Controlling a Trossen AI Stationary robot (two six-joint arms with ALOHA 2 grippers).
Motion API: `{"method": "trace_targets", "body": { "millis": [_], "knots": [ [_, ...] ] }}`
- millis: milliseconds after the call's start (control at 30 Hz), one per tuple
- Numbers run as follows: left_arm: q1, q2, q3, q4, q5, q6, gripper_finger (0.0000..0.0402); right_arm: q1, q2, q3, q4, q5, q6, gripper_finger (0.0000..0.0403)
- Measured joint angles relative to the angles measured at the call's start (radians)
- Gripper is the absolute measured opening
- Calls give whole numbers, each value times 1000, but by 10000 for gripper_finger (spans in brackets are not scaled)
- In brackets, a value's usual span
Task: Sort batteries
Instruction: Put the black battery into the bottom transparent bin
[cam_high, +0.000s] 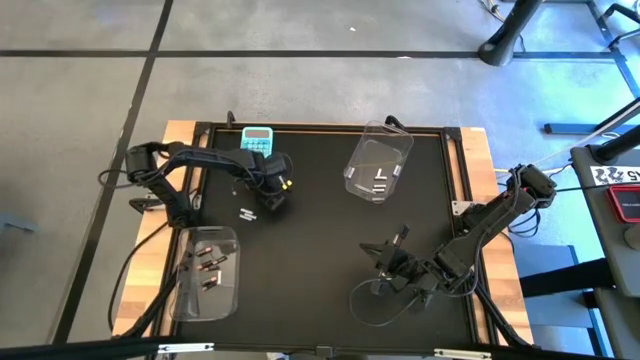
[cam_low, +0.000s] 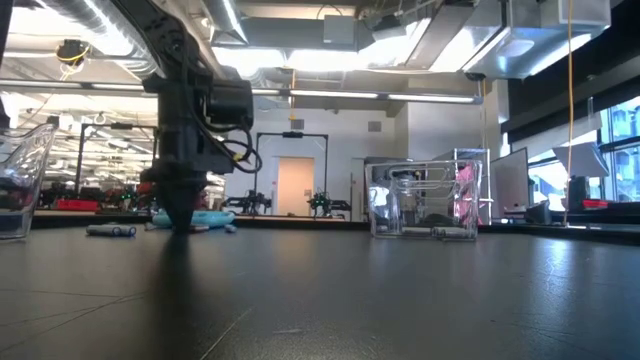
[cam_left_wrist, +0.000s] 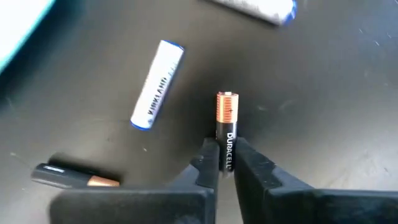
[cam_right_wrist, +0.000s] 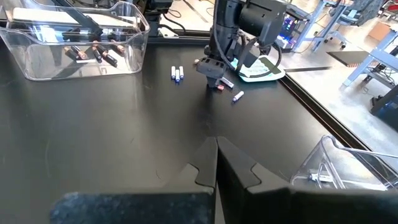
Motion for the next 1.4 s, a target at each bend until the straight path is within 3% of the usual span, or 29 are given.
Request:
{"method": "trace_targets", "body": {
  "millis": [233, 433, 600, 733, 1000, 1133, 1233, 1400],
  "knots": [
    [-40, -62, 1, -56, 63, 12, 19, 0, 0, 0, -1, 0, 0, 7],
    [-152, -272, 12, -13, 37, -34, 12, 0, 0, 0, -4, 0, 0, 7],
    [-368, -471, 14, 45, 31, -99, 12, 0, 0, 0, -5, 0, 0, 7],
    [-602, -564, 36, 50, -78, -212, 12, 0, 0, 0, -4, 1, 0, 7],
    [-1083, -498, 138, 127, -400, -406, 11, 0, 0, 0, 0, 4, 0, 7],
    [-1208, -411, 230, -68, -457, -572, 11, 0, 0, 0, 1, 4, 0, 7],
    [-1259, -346, 302, -348, -452, -794, 11, 0, 0, 0, 1, 4, 0, 7],
    [-1289, -299, 305, -737, -276, -1153, 12, 0, 0, 0, 2, 4, 0, 7]
  ]
}}
